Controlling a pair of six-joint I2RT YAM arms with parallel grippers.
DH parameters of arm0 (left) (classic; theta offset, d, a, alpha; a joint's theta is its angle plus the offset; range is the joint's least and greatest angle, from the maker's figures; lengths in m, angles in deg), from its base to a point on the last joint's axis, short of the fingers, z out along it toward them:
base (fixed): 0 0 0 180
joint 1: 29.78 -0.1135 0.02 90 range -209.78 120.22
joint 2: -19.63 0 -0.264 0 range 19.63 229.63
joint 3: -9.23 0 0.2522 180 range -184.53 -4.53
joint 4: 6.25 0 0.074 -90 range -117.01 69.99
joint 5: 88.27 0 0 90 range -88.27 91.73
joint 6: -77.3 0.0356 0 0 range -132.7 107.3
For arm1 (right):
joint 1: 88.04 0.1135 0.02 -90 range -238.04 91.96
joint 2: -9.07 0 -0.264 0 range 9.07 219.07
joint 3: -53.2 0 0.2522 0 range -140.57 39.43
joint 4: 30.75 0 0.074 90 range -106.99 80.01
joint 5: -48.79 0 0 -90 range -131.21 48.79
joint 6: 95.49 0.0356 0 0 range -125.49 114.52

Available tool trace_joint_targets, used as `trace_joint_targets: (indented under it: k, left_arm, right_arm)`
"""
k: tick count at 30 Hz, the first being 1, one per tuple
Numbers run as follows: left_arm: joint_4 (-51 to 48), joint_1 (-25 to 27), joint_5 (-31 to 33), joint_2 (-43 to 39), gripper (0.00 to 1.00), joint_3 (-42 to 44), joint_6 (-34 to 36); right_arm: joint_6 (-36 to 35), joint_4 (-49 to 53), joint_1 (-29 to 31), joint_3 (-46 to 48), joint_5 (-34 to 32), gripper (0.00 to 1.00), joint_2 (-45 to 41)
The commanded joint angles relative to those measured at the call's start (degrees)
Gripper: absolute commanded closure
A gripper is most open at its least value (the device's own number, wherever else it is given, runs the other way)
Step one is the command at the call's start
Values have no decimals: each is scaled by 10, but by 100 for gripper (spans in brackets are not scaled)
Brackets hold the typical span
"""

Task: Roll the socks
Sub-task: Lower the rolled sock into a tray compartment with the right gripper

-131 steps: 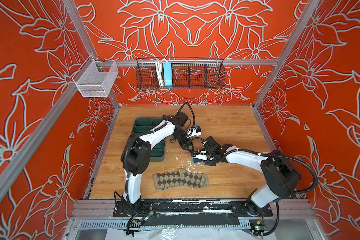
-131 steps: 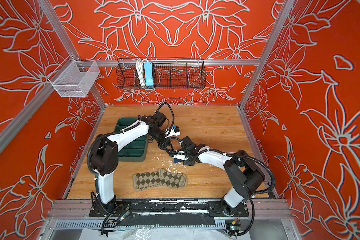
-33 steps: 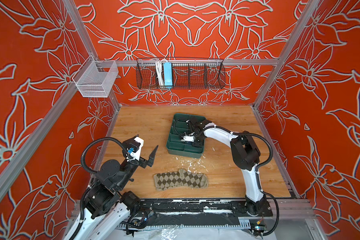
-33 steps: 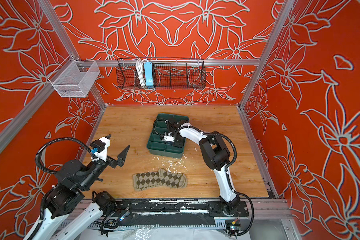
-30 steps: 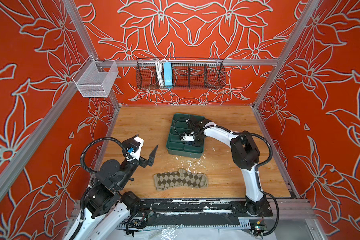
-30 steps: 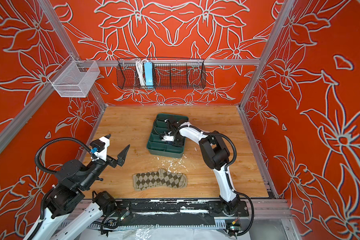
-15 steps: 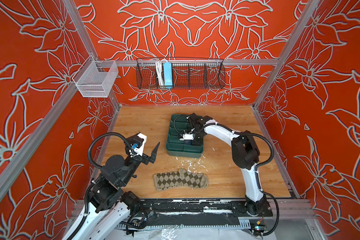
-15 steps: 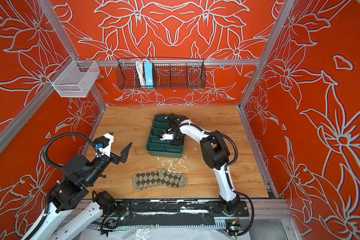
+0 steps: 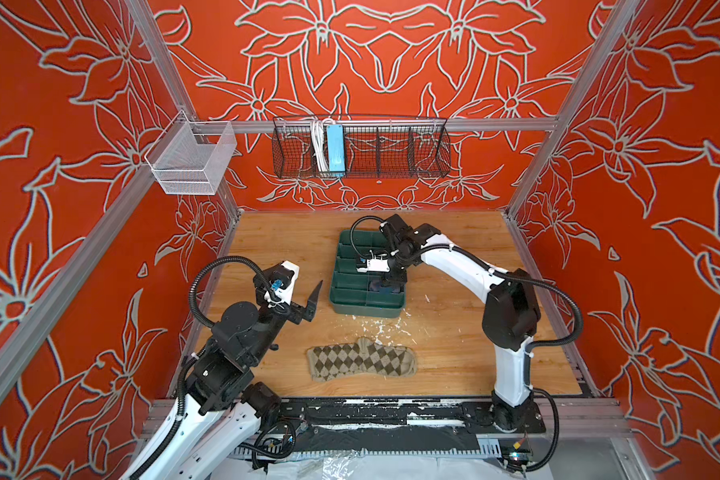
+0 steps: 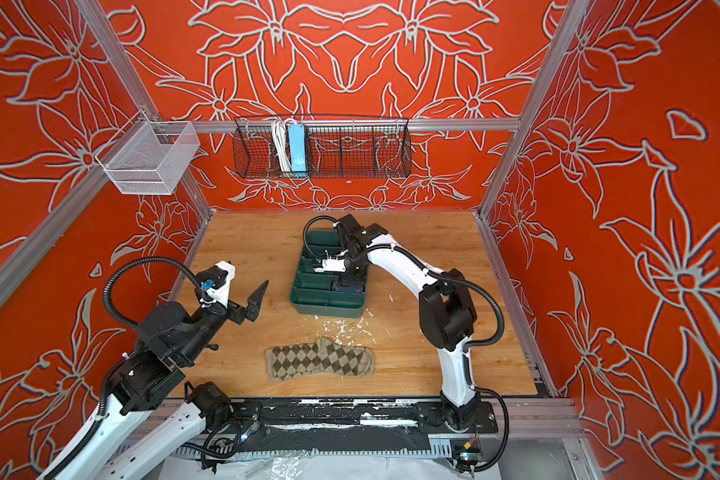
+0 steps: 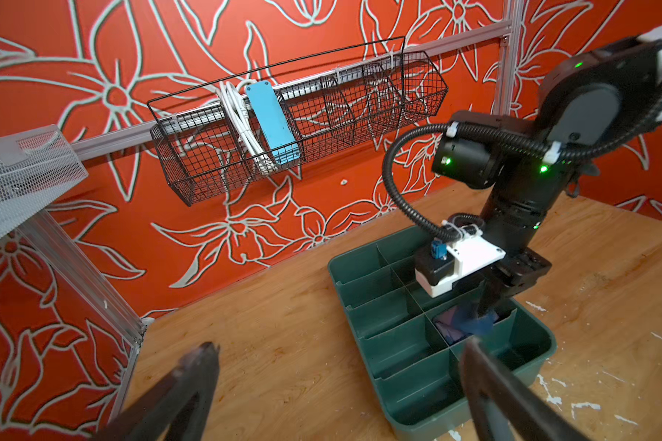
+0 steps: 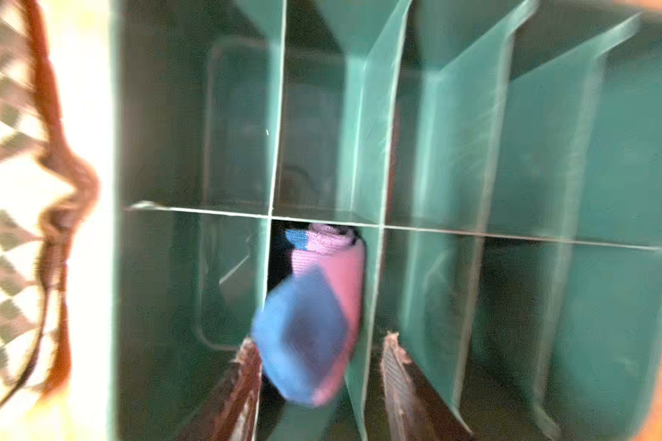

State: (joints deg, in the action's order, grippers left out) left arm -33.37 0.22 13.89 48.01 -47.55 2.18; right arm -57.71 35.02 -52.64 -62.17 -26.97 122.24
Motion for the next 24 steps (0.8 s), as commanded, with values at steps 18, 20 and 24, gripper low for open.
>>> trace_joint_targets:
  k: [18, 20, 24]
  left_arm:
    - [13, 0, -12, 17, 3, -14, -36]
    - [15, 0, -12, 20, 3, -14, -36]
    - [17, 0, -12, 27, 3, -14, -33]
  right_arm:
    - [-2, -59, 3, 35, -50, 40, 3]
    - [-3, -58, 3, 26, -58, 40, 24]
    - [-12, -40, 2, -4, -65, 39, 70]
